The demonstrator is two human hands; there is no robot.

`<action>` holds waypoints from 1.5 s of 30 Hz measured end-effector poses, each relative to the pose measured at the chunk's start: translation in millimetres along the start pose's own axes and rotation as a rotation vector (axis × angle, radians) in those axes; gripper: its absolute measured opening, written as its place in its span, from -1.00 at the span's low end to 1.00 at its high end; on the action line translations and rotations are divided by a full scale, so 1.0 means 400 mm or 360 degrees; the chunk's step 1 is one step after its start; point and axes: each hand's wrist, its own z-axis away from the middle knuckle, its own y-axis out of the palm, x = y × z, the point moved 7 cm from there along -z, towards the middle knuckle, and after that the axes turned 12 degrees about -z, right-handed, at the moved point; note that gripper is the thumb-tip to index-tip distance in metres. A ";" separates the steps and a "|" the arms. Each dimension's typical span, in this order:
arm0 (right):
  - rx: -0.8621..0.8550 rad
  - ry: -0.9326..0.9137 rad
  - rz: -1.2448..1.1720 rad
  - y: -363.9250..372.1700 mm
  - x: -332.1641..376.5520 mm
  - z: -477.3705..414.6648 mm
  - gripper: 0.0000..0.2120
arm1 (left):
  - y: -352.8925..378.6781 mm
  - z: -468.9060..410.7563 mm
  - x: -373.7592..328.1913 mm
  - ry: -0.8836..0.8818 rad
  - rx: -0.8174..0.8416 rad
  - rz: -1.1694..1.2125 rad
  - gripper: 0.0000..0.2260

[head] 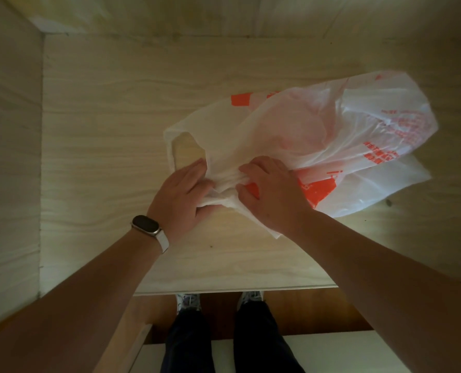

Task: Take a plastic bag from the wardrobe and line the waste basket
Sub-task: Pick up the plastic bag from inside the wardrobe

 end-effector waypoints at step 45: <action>-0.0231 -0.0881 -0.0124 -0.495 0.805 0.430 -0.45 | -1.097 0.192 -0.288 -0.1246 -0.1084 0.0876 -0.82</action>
